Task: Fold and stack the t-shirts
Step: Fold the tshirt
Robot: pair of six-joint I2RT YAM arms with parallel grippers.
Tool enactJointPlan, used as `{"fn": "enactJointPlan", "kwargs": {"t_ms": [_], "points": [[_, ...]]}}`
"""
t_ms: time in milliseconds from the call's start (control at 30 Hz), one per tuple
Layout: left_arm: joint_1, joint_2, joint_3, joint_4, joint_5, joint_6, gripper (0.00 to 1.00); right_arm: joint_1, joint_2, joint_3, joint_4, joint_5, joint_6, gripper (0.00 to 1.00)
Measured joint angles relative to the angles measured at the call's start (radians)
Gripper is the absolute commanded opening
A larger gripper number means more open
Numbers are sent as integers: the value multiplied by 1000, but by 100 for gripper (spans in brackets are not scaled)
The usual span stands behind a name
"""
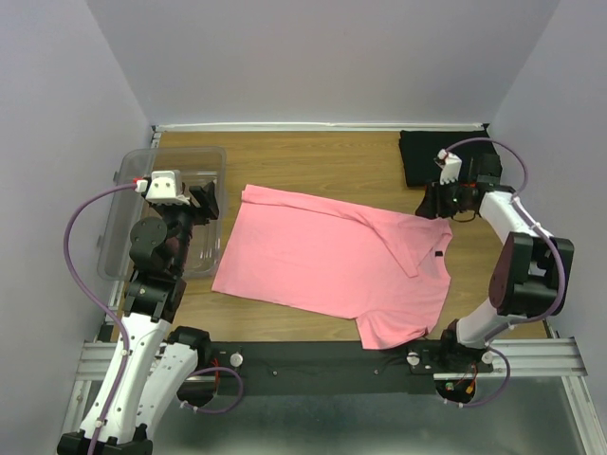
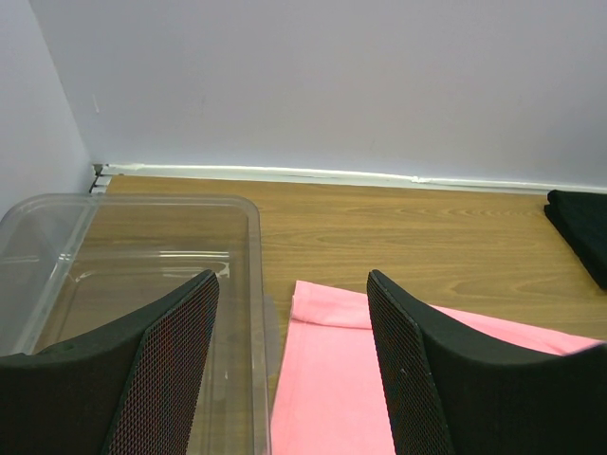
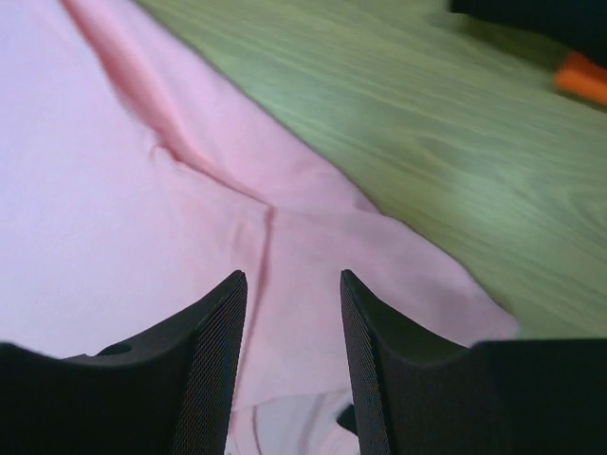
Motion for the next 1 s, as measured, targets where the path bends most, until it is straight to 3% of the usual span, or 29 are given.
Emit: {"fn": "enactJointPlan", "kwargs": {"t_ms": [367,1000], "points": [[0,0,0,-1,0,1,72,108,230,118,-50,-107,-24,52],[0,0,0,-1,0,4,72,128,317,130,-68,-119,-19,49]]}}
